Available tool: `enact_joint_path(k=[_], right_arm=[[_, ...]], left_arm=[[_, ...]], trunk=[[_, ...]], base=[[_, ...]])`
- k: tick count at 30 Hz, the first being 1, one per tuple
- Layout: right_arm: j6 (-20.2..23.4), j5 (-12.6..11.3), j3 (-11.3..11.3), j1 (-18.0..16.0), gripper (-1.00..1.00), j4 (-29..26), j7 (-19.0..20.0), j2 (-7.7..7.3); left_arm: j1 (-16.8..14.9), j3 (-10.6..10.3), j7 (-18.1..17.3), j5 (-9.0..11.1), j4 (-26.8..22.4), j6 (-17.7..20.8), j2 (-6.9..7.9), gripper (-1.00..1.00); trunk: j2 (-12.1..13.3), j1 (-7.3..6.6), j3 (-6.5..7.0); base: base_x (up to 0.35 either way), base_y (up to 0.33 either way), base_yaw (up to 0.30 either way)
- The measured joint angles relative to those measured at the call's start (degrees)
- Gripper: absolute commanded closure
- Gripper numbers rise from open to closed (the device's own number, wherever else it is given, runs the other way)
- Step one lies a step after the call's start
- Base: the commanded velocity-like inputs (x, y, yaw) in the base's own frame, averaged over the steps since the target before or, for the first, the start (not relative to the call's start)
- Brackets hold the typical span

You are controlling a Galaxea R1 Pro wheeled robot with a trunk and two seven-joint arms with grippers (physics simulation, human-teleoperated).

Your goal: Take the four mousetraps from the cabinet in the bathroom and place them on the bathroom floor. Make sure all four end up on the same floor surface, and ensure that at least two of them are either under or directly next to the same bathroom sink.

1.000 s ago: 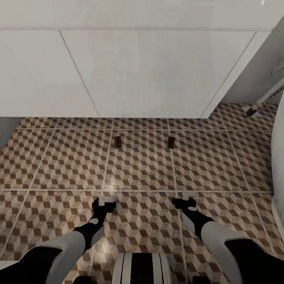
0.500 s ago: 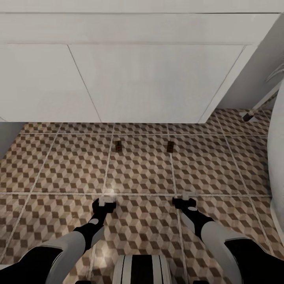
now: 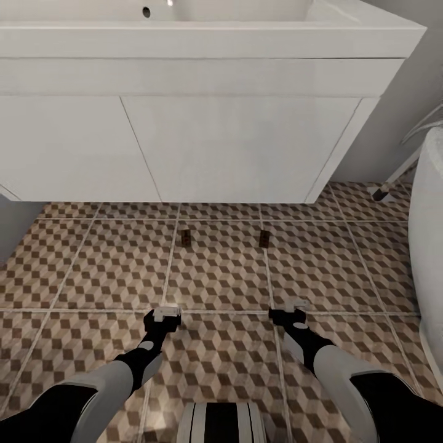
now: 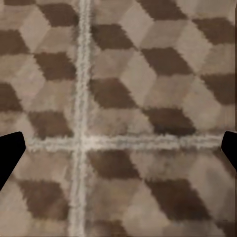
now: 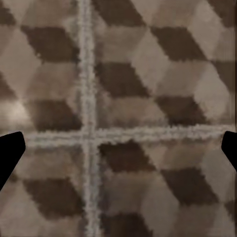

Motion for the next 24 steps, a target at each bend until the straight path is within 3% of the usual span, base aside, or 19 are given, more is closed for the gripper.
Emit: enact_joint_path(k=[24], right_arm=[[0.0,0.5,0.1,0.0,-1.00,-0.1,0.0,0.05]], left_arm=[[0.0,0.0,0.0,0.1,0.0,1.4,0.05,-1.00]], trunk=[[0.3,-0.62,5.32]], base=[[0.000,0.000,0.000]])
